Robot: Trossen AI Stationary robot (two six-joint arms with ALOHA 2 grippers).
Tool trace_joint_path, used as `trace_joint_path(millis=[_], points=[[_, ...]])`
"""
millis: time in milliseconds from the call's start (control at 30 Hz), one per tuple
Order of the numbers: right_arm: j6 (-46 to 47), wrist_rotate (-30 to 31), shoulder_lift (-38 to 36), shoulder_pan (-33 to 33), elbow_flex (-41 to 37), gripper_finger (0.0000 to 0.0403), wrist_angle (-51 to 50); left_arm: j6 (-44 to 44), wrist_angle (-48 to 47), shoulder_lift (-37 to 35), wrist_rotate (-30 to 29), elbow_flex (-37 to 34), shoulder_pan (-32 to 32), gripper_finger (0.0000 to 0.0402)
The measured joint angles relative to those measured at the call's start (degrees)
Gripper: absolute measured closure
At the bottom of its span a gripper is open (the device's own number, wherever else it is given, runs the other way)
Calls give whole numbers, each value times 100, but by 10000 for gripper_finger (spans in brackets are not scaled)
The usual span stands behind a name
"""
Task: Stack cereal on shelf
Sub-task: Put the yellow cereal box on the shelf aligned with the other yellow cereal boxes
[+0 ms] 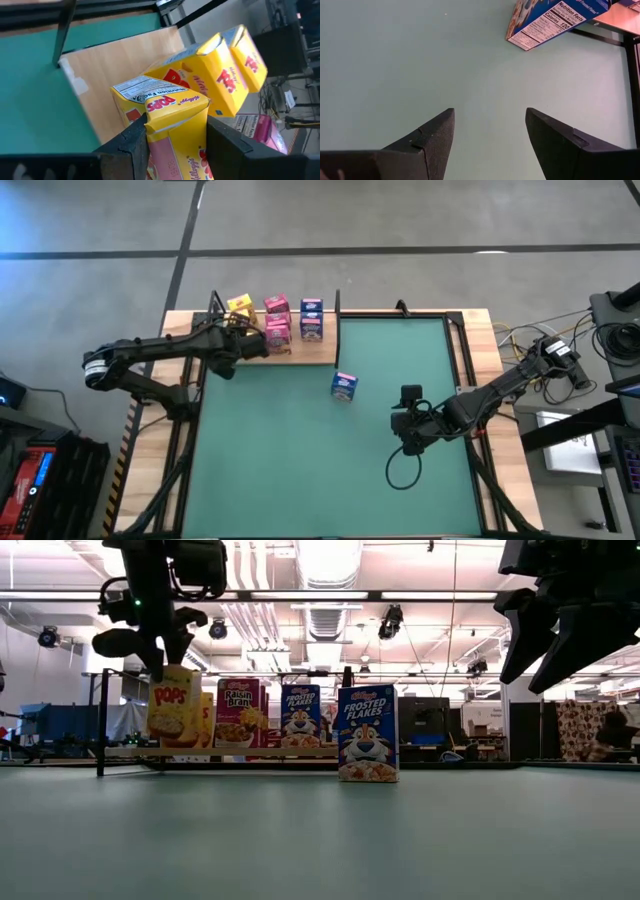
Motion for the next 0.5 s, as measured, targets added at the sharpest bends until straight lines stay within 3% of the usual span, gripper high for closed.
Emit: trace_joint_path(millis=[500], points=[[0,1,0,0,0,170,13,-588,-11,-7,299,-258,47,262]])
